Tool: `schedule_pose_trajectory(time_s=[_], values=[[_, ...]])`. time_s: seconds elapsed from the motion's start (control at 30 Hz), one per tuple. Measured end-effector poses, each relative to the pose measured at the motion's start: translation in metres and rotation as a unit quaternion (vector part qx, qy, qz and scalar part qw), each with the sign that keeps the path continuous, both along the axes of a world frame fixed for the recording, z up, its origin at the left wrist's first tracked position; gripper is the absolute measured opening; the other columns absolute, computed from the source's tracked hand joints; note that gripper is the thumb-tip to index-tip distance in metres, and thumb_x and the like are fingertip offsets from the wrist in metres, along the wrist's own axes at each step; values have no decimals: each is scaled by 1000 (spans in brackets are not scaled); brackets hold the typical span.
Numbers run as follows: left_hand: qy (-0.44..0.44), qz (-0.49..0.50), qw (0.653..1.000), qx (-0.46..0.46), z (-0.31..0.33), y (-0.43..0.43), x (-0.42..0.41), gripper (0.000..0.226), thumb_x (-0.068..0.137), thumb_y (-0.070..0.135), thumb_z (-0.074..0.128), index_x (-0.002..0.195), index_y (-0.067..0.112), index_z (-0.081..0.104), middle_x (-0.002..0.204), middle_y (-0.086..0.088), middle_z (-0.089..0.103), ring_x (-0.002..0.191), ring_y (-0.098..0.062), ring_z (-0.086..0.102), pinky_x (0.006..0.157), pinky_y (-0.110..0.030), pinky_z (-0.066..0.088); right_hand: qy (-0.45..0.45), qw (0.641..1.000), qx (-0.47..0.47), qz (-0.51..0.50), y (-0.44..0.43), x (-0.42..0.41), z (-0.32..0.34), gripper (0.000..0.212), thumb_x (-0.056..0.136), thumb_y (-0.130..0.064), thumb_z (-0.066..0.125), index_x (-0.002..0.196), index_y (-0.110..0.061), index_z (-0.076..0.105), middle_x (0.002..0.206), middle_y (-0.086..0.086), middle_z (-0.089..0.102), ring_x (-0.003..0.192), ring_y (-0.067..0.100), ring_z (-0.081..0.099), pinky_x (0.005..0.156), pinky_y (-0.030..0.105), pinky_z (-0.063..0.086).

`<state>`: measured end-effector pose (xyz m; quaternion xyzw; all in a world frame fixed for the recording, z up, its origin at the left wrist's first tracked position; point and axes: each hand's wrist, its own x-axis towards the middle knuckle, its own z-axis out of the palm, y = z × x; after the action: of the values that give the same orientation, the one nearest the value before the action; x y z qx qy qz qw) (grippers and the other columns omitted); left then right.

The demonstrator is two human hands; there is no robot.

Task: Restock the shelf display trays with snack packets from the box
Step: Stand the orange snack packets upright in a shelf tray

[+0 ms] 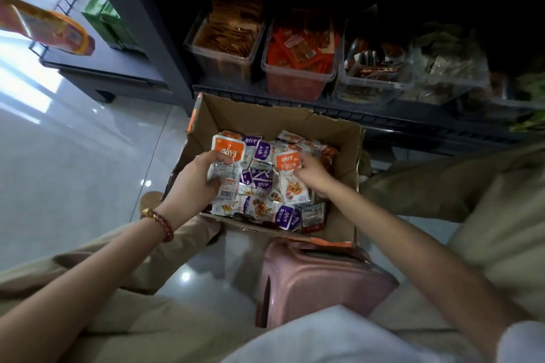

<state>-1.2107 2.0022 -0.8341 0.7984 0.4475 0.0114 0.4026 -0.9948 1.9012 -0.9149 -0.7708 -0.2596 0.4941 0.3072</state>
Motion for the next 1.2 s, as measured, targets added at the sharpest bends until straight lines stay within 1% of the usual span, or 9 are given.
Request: schedule_pose_trajectory(time_s=[0.13,0.3,0.4,0.5,0.7,0.83,0.93,1.07,1.2], values=[[-10,-4,1000,-10,7,-6,15,27,93,8,56,105,31,52,125,-3,55,86,-14,58,60,-16,46,175,978,62,-98,0,30,58,37,89,14,41,119,-5,51,118,19,60,111,30,59,95,45,49],[-87,8,985,-151,21,-17,29,13,95,25,55,101,36,58,107,-15,66,90,-42,64,79,-57,54,272,950,127,-89,-10,36,111,33,93,11,38,104,-15,54,99,8,66,89,18,66,77,31,57],[-132,73,951,-268,26,-31,39,14,91,38,58,102,31,63,113,-4,66,105,-29,63,95,-52,48,259,957,124,-41,-24,21,122,38,91,13,38,107,-18,53,97,4,67,86,14,67,75,31,58],[-157,110,907,-375,27,-52,51,20,93,31,58,109,19,60,112,-2,68,105,-23,64,92,-42,51,210,971,110,1,-39,9,120,47,90,14,41,125,-17,47,105,4,64,95,16,64,83,38,55],[-192,46,940,-279,28,-56,62,50,79,9,76,120,21,50,121,-2,62,108,-22,64,89,-41,54,274,945,153,-89,-50,2,122,54,87,18,41,113,-28,51,118,9,56,99,21,61,74,36,58],[-237,35,939,-246,34,-63,73,88,77,-8,71,134,32,18,122,5,52,110,-8,60,84,-27,54,297,924,178,-162,-51,4,125,48,88,16,39,111,-25,51,111,11,59,99,24,62,77,39,56],[-238,46,941,-235,37,-66,82,100,79,-9,68,144,29,2,117,9,54,108,-3,59,89,-32,54,223,938,203,-168,-52,3,128,43,93,8,40,107,-31,47,108,2,61,100,18,62,81,39,55],[-236,37,954,-184,42,-64,91,61,83,-2,68,126,30,38,121,-3,59,112,-17,60,91,-43,53,97,962,222,-128,-50,7,132,35,94,1,44,106,-33,45,110,0,62,105,17,62,90,39,53],[-273,57,932,-233,55,-65,100,28,94,8,57,116,24,51,116,-5,65,105,-19,64,89,-36,54,87,930,261,-242,-50,17,138,25,92,1,48,100,-23,48,102,5,63,91,14,65,75,31,53]])
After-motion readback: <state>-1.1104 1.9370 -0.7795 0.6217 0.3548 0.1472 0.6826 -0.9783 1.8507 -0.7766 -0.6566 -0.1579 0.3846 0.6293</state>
